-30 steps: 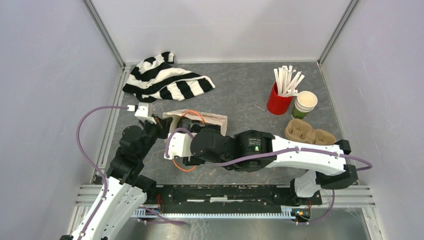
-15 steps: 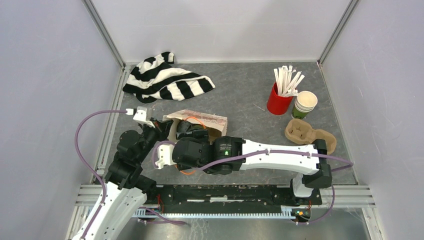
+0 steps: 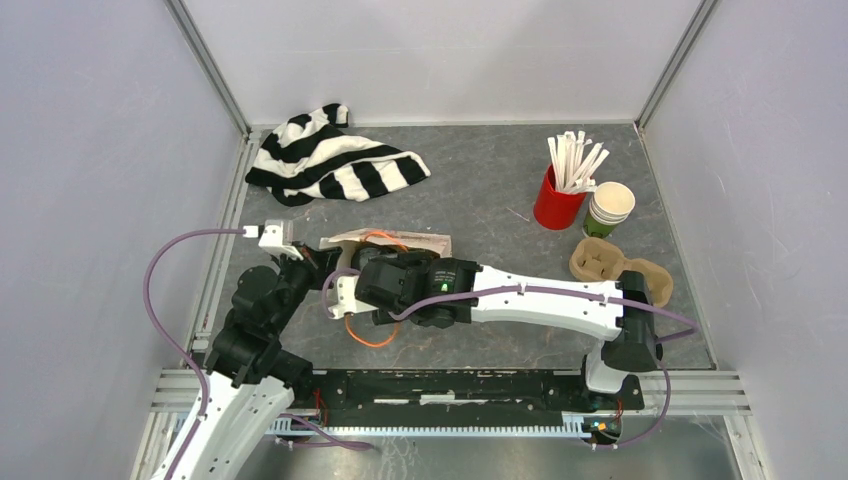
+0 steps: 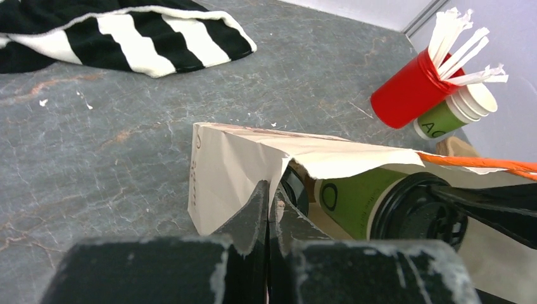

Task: Pack the takeout coffee

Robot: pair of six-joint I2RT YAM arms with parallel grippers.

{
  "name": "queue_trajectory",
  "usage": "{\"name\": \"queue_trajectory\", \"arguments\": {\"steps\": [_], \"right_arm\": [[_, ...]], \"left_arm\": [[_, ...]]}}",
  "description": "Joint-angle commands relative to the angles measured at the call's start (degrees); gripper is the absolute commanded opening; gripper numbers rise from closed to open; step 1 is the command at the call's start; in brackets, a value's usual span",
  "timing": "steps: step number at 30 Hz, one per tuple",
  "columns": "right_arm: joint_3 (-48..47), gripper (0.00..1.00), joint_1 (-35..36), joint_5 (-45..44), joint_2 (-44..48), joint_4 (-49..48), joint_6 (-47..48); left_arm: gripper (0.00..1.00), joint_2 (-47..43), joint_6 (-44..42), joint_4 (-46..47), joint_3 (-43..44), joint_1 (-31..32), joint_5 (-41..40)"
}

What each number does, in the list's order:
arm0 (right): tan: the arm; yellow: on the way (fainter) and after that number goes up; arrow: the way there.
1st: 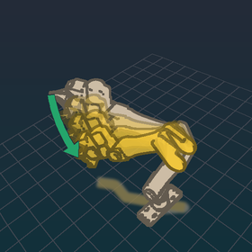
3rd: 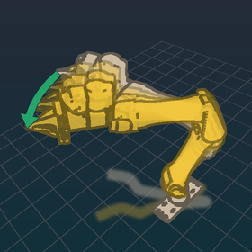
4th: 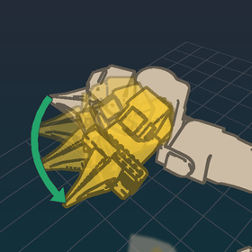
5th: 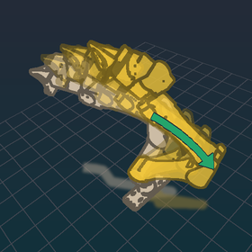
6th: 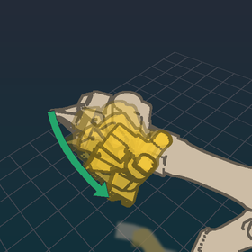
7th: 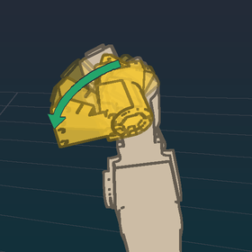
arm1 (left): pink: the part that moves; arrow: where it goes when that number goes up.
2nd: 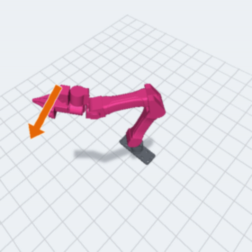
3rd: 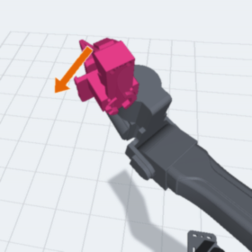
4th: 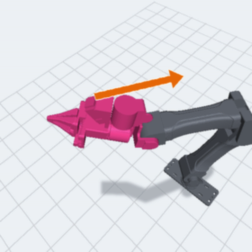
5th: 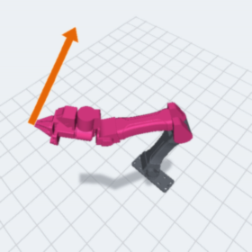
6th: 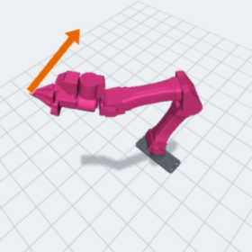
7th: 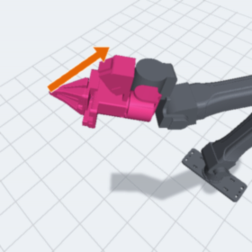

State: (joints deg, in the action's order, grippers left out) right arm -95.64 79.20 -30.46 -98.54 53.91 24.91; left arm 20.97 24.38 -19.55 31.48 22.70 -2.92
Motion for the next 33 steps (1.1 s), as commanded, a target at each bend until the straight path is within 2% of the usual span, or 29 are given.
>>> {"name": "queue_trajectory", "arguments": {"steps": [1,5,16,19,25,29,33], "right_arm": [[0.9,0.43,-2.1,3.2,3.2,-2.3,3.6],[2.2,0.43,-4.1,4.8,4.4,-3.3,5.3],[1.1,0.42,-8.4,9.7,2.9,-4.7,7.4],[2.6,0.42,-9.6,10.9,3.3,-7.0,7.8],[0.3,0.42,-11.1,11.4,1.2,-5.6,9.5],[-2.7,0.41,-11.1,11.5,0.2,-2.4,9.7],[-6.7,0.42,-11.0,12.5,-0.8,1.0,8.7]], "left_arm": [[0.02,-2.2,6.6,-1.1,0.1,-0.1,-2.2],[0.02,-4.1,9.9,-1.7,-1.5,-0.1,-1.1],[0.02,-4.2,11.9,0.2,-4.7,0.2,1.9],[0.02,-1.1,9.5,5.6,-6.6,0.2,2.4],[0.02,5.7,2.7,15.6,-6.6,0.6,0.3],[0.02,6.9,0.6,16.6,-4.7,0.7,1.6],[0.02,5.5,0.9,12.1,-4.4,0.7,2.6]]}}
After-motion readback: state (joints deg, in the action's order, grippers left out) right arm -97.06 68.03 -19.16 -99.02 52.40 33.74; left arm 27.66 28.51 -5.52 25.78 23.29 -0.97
